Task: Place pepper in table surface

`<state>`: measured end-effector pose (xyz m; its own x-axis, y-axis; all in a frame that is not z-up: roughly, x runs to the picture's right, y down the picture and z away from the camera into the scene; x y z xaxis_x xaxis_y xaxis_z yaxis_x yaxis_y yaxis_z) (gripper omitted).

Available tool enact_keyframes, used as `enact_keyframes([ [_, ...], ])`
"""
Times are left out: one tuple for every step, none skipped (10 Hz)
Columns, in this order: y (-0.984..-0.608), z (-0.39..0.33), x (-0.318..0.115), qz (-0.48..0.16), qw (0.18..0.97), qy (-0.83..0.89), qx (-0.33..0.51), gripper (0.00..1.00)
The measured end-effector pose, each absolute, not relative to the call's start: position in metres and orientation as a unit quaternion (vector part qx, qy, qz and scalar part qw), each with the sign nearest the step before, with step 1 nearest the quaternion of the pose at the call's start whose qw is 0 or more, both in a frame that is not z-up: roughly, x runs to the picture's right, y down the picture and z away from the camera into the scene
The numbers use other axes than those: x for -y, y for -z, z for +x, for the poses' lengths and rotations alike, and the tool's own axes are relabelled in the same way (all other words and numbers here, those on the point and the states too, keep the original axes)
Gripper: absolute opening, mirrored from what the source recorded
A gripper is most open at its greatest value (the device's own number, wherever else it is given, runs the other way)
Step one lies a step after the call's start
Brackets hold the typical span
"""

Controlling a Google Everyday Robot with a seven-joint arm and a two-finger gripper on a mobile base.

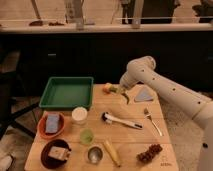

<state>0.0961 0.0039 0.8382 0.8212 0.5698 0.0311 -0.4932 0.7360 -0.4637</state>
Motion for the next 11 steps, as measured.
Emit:
enact_keyframes([
  [-0.838,0.097,-0.004,-0.224,0.927,-0.288,0.086,0.00],
  [-0.840,0.097,-0.004,-0.226,0.926,-0.290,0.086,0.00],
  [-0.847,0.097,-0.004,-0.233,0.921,-0.300,0.087,0.00],
  [-0.862,0.094,-0.004,-0.242,0.915,-0.310,0.087,0.00],
  [-0.877,0.092,-0.006,-0.251,0.910,-0.320,0.086,0.00],
  [-0.888,0.093,-0.008,-0.257,0.905,-0.327,0.084,0.00],
  [-0.898,0.094,-0.010,-0.265,0.900,-0.338,0.080,0.00],
  [-0.905,0.096,-0.013,-0.270,0.896,-0.344,0.075,0.00],
  [-0.912,0.098,-0.018,-0.276,0.893,-0.349,0.068,0.00],
  [-0.916,0.101,-0.022,-0.281,0.890,-0.353,0.060,0.00],
  [-0.921,0.103,-0.026,-0.288,0.888,-0.355,0.053,0.00],
])
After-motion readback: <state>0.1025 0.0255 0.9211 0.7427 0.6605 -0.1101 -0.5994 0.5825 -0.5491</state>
